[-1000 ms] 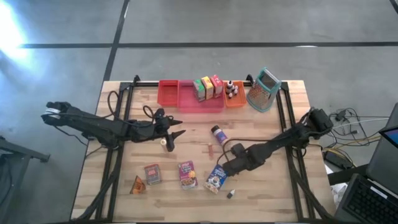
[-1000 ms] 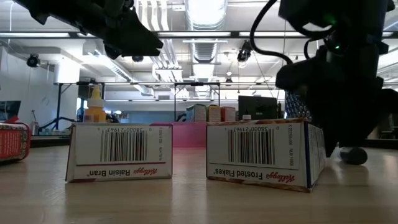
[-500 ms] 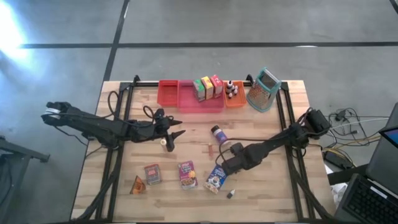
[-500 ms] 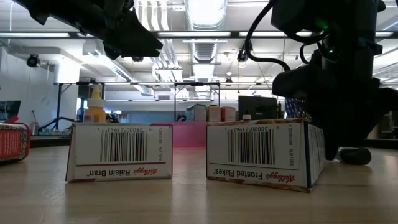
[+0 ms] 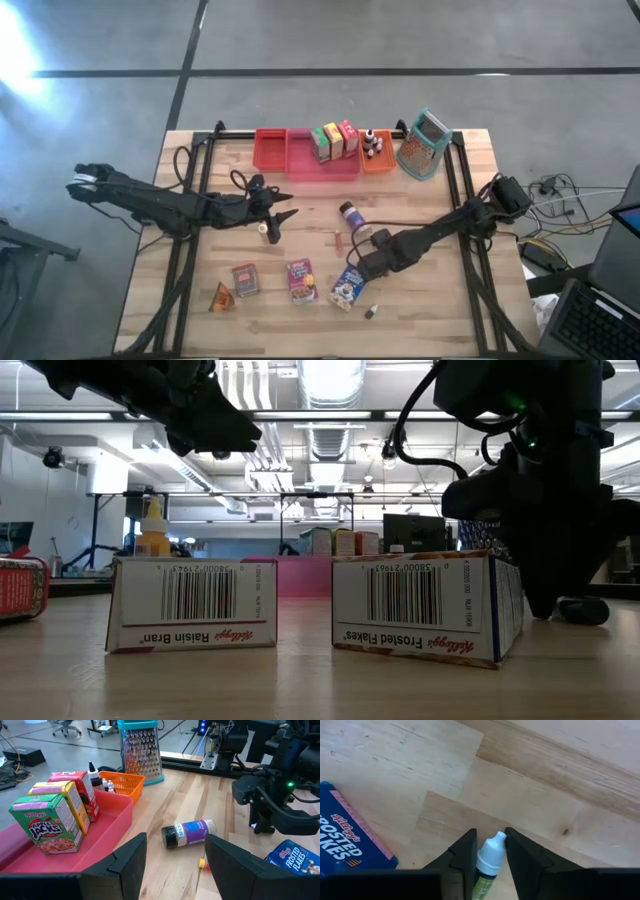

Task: Pick & Place Kitchen Items
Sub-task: Put the green food coloring bottle into the orange bin

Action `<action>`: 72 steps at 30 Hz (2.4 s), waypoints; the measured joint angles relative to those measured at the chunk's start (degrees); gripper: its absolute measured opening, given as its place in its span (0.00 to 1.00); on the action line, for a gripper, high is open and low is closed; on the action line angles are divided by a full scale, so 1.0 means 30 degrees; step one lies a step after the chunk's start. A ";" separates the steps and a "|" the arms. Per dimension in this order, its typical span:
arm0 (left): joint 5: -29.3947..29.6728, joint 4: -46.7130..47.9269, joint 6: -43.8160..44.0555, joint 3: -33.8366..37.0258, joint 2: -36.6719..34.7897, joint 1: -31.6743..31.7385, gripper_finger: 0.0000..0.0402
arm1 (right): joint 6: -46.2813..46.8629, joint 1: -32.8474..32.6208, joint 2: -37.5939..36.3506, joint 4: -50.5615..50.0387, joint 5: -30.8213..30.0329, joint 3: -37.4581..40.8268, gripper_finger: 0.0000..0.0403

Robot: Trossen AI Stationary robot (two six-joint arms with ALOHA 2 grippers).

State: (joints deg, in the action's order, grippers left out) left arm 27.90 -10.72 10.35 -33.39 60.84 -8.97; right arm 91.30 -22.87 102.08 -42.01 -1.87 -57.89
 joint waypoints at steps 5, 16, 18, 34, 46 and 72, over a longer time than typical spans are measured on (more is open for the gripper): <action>0.0000 0.0001 0.0000 0.0000 0.0000 0.0000 0.51 | -0.0124 -0.0007 -0.0002 -0.0032 0.0075 0.0007 0.15; 0.0000 0.0007 0.0010 0.0000 0.0000 -0.0002 0.51 | -0.3606 0.0499 -0.0007 -0.0085 0.0483 0.0000 0.08; 0.0000 0.0007 0.0099 0.0000 0.0000 -0.0005 0.51 | -0.4833 0.0935 -0.0007 -0.0220 0.0793 -0.0007 0.11; 0.0000 0.0036 0.0058 0.0007 0.0000 -0.0001 0.51 | -1.6729 0.2241 0.0029 -0.1672 0.2544 -0.3267 0.45; 0.0000 0.0032 0.0051 0.0029 0.0000 0.0000 0.51 | -1.8022 -0.0432 0.0031 -0.4918 0.0974 -0.4044 0.46; 0.0007 0.0023 0.0051 0.0029 0.0000 0.0000 0.51 | -1.7208 -0.1392 0.0051 -0.1656 0.1073 -0.0707 0.49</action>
State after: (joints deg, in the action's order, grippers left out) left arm 27.92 -10.65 10.50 -33.30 60.84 -8.97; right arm 39.67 -27.05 102.24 -46.98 1.35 -60.01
